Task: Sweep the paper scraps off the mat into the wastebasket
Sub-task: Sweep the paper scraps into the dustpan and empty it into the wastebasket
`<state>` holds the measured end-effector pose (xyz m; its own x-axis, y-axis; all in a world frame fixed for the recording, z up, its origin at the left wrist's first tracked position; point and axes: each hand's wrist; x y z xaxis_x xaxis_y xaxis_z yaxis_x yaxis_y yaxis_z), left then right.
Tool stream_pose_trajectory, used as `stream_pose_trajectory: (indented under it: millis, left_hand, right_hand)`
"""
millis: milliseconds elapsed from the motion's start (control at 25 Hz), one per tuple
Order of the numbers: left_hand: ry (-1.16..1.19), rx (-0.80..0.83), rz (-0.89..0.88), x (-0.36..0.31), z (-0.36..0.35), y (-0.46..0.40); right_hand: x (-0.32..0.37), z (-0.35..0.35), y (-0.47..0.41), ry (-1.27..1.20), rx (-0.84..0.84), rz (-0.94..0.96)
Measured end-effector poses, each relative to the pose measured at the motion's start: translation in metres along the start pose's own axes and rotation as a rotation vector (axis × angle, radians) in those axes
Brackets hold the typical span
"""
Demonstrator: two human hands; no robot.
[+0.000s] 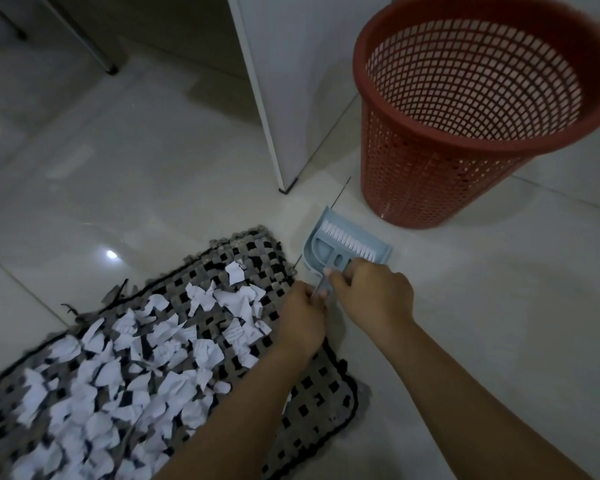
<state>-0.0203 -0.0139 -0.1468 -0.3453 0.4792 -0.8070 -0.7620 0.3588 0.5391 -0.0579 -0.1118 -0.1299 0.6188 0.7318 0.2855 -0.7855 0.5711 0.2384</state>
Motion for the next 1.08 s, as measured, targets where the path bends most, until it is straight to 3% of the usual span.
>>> stream_pose_trajectory:
  millis: [160,360,520,680,800,880,1000,1080]
  left_hand:
    - [0.122,-0.164,-0.067,0.0,-0.002,0.018]
    - [0.209,-0.148,-0.056,-0.004,0.024,0.033]
    - [0.222,-0.101,0.012,-0.008,0.067,0.051]
    - [0.083,-0.142,0.032,0.001,0.142,0.06]
    - [-0.032,-0.2,0.077,0.008,0.205,0.07]
    - [-0.081,-0.23,0.114,0.017,0.241,0.088]
    - [-0.071,-0.237,0.177,0.035,0.28,0.113]
    - [-0.026,-0.196,0.183,0.05,0.3,0.126]
  right_hand:
    - [0.024,0.009,0.003,-0.215,-0.009,-0.052]
    - [0.056,0.005,0.006,-0.448,0.009,-0.071]
    - [0.089,0.016,-0.003,-0.6,-0.058,0.046]
    - [0.13,0.026,-0.003,-0.693,0.025,0.184]
    - [0.161,0.035,0.008,-0.586,0.129,0.28]
    - [0.183,0.051,0.02,-0.405,0.289,0.326]
    - [0.205,0.066,0.033,0.178,0.52,0.434]
    - [0.21,0.058,0.038,0.459,0.486,0.521]
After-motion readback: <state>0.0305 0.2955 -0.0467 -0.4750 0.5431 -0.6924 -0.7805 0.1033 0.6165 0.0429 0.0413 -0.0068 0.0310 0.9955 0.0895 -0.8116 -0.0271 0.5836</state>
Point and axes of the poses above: each hand's wrist, its own y-axis away from the middle knuckle, its own z-axis out of the back of the hand, x = y × z, and after that the axes turned 8 degrees about y, right-handed
